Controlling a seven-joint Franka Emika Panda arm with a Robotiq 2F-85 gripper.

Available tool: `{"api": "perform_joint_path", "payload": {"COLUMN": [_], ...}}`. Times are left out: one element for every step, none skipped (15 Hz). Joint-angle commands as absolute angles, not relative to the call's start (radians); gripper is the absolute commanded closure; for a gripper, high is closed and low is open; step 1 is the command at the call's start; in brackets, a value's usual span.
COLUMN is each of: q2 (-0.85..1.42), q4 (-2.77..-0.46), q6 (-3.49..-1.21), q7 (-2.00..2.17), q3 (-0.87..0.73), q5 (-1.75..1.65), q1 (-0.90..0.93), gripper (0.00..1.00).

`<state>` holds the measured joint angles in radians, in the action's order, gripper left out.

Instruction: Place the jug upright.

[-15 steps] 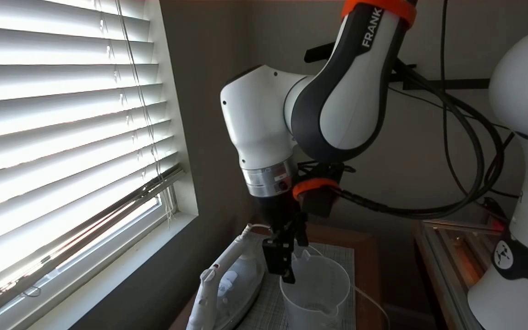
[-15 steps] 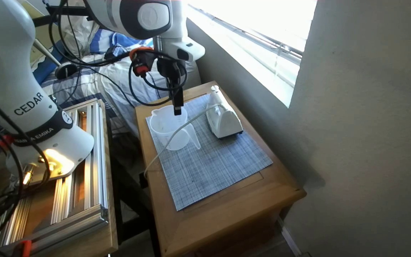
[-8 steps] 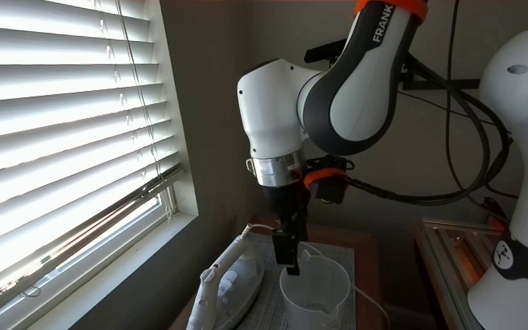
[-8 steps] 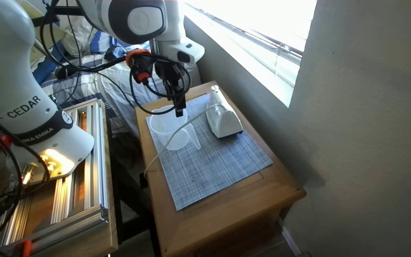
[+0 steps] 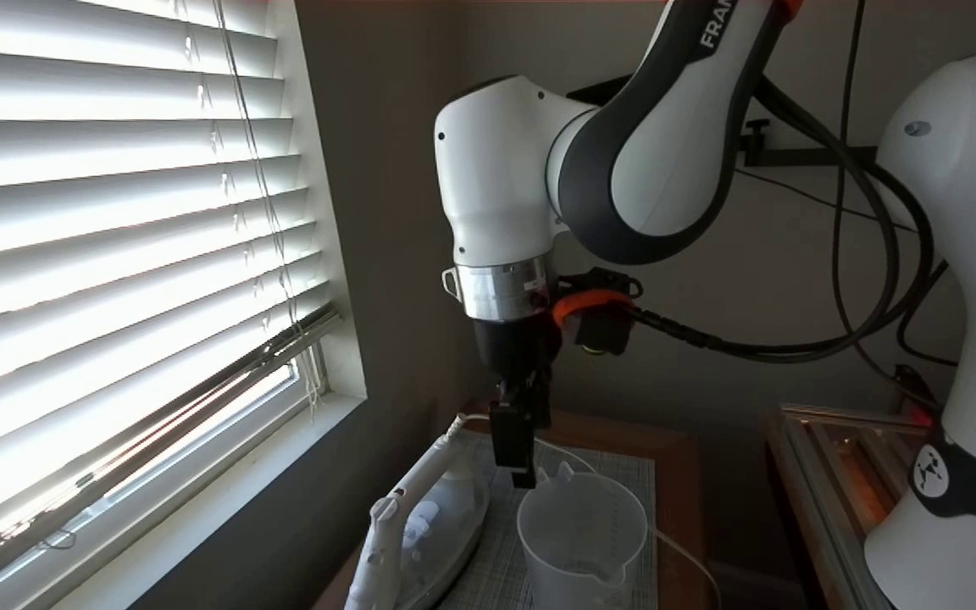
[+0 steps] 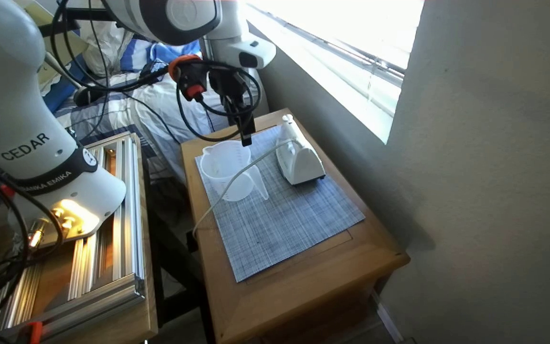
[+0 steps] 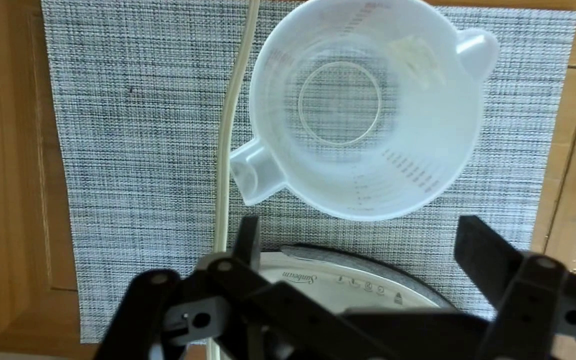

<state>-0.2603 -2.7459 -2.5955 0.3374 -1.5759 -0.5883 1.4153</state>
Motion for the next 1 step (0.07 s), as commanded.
{"api": "perform_joint_path", "payload": {"q2": [-0.26], "q4": [-2.746], "q6": [-2.595], "q7": [0.337], "q3": [-1.574], "q5": [-0.589], "q1": [1.414], "gripper": [0.0]}}
